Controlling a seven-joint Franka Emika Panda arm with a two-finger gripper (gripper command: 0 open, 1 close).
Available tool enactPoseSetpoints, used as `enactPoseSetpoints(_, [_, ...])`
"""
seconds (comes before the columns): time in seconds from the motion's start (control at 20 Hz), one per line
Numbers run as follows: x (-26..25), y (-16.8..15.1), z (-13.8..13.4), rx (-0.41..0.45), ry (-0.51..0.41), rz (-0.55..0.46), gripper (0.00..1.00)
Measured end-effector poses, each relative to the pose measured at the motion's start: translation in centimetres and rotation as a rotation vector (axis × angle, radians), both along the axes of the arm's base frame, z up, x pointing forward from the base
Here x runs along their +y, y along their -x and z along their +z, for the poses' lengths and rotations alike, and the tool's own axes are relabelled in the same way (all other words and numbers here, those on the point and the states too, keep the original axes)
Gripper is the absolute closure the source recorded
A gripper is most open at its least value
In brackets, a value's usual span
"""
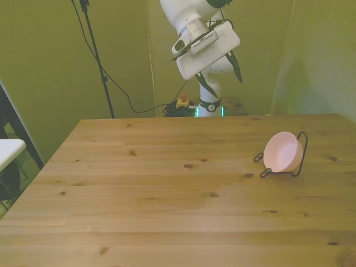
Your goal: Load the bowl
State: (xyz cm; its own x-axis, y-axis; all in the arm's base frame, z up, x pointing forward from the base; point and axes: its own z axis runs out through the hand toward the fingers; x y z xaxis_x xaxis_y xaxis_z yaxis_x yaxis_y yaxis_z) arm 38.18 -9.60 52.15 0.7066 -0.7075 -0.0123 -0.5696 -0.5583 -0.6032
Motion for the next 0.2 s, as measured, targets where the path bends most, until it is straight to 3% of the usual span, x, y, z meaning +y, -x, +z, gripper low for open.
enactPoseSetpoints(0.2, [1.3, 1.5, -0.1, 0.062, 0.114, -0.072, 0.0])
